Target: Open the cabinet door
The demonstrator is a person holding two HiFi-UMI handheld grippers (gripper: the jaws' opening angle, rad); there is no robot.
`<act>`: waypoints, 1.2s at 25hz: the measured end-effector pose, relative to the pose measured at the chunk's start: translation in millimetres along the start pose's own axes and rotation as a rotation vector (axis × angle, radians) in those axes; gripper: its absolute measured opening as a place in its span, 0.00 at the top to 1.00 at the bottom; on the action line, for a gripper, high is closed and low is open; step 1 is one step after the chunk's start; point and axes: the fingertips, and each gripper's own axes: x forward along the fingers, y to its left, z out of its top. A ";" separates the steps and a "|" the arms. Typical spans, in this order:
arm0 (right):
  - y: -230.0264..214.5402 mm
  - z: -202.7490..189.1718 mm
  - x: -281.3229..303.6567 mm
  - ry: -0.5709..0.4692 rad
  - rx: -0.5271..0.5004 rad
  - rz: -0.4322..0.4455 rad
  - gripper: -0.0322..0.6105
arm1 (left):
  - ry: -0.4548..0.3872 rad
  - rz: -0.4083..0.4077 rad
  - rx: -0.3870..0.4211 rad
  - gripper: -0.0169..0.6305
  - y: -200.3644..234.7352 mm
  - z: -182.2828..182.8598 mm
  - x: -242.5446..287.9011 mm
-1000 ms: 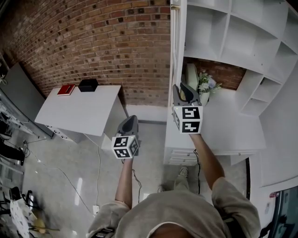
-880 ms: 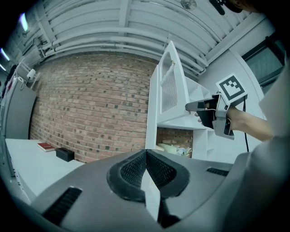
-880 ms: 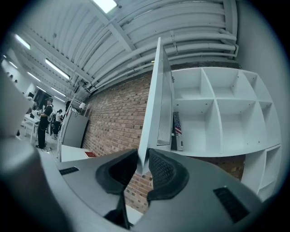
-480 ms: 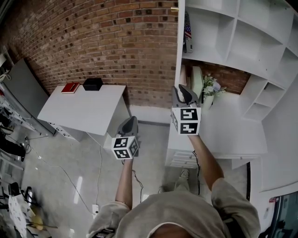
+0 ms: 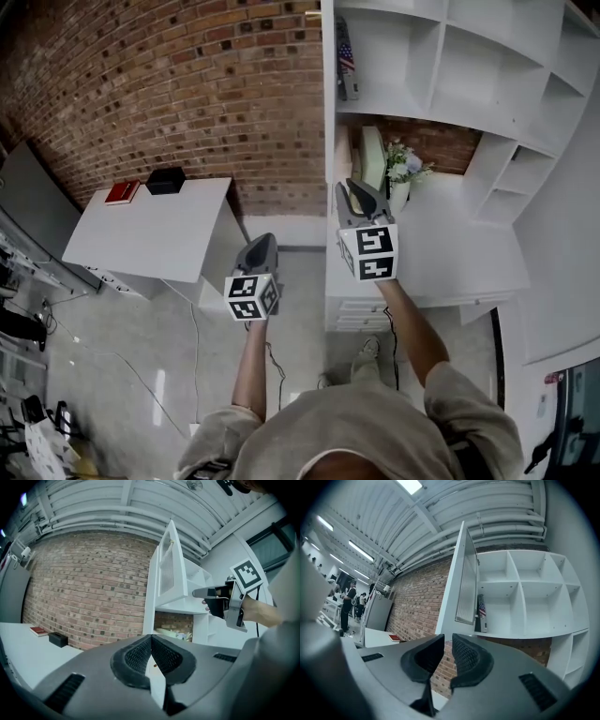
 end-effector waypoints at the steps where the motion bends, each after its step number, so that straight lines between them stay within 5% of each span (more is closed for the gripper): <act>1: -4.3 -4.3 -3.8 0.007 -0.002 -0.009 0.85 | 0.002 -0.012 0.001 0.93 -5.0 -1.2 4.7; 15: -104.7 -79.4 -64.0 0.119 0.035 -0.150 0.93 | 0.048 -0.179 0.020 0.93 -102.1 -12.8 78.5; 30: -182.3 -145.7 -107.8 0.192 0.091 -0.137 0.93 | 0.056 -0.169 0.046 0.93 -170.5 -10.3 115.2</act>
